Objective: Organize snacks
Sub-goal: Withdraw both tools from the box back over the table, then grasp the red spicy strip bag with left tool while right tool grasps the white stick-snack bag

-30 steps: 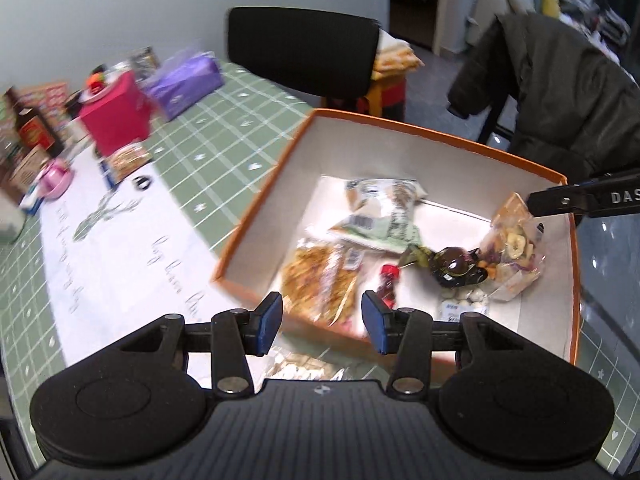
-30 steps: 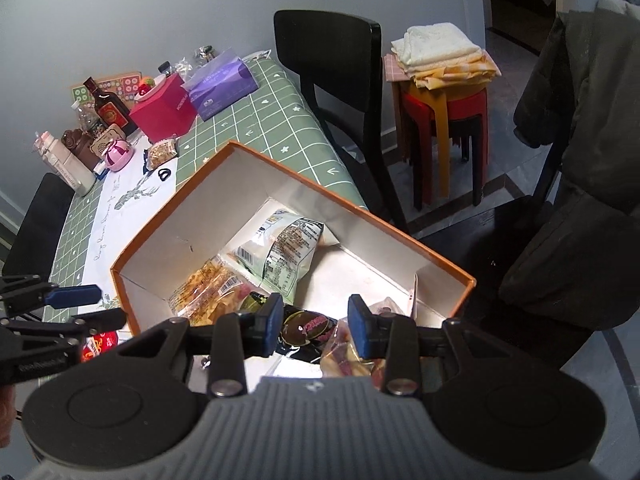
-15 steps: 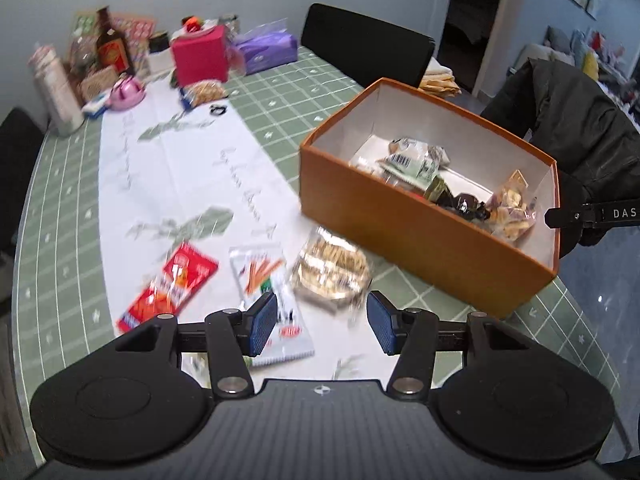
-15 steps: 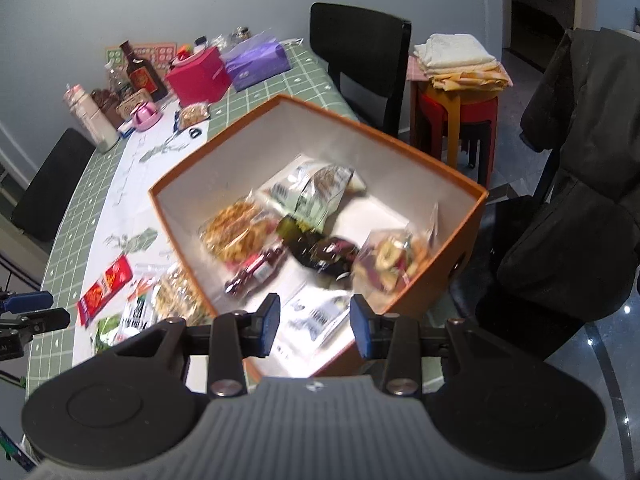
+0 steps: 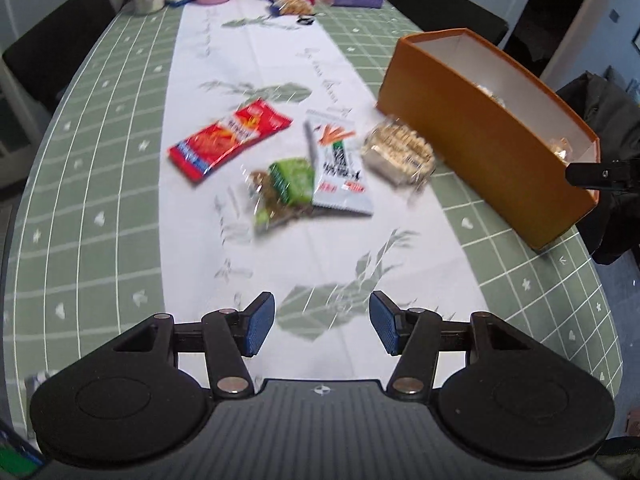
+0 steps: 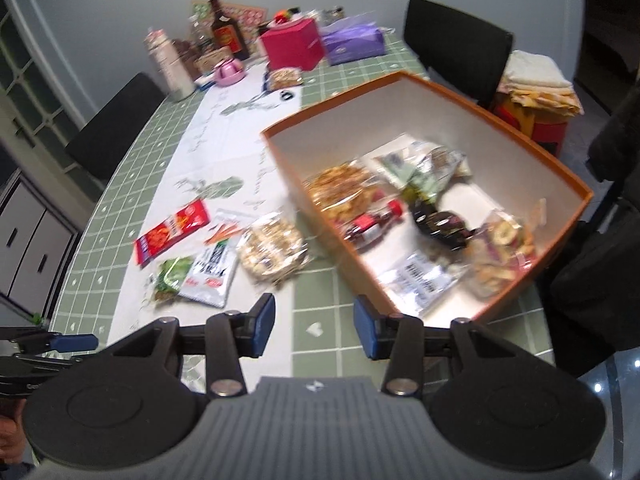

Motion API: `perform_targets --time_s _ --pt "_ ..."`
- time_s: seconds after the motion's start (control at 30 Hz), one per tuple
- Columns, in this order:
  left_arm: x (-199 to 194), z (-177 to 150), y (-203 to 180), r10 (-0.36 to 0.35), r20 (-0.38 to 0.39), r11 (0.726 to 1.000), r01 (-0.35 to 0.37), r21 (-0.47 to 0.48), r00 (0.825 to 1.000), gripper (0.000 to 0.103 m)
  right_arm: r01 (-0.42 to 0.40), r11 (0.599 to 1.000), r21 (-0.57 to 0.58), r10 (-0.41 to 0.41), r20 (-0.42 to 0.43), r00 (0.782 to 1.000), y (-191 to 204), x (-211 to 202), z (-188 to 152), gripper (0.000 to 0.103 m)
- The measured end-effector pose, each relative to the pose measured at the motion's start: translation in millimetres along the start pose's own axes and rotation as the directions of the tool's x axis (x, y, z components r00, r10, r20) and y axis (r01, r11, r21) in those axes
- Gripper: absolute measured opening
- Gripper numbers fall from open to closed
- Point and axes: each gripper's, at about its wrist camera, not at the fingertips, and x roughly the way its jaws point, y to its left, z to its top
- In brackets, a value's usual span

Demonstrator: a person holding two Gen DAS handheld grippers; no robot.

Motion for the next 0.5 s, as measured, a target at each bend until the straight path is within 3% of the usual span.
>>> perform_targets --time_s 0.27,0.5 --pt "8.8 -18.6 16.6 0.007 -0.029 0.999 -0.008 -0.05 1.0 0.065 -0.029 0.996 -0.089 0.02 -0.104 0.994 43.3 37.7 -13.3 0.043" --pt "18.8 -6.2 38.3 0.034 -0.028 0.996 -0.036 -0.079 0.999 0.071 -0.016 0.992 -0.122 -0.004 -0.159 0.987 62.4 69.8 -6.4 0.044"
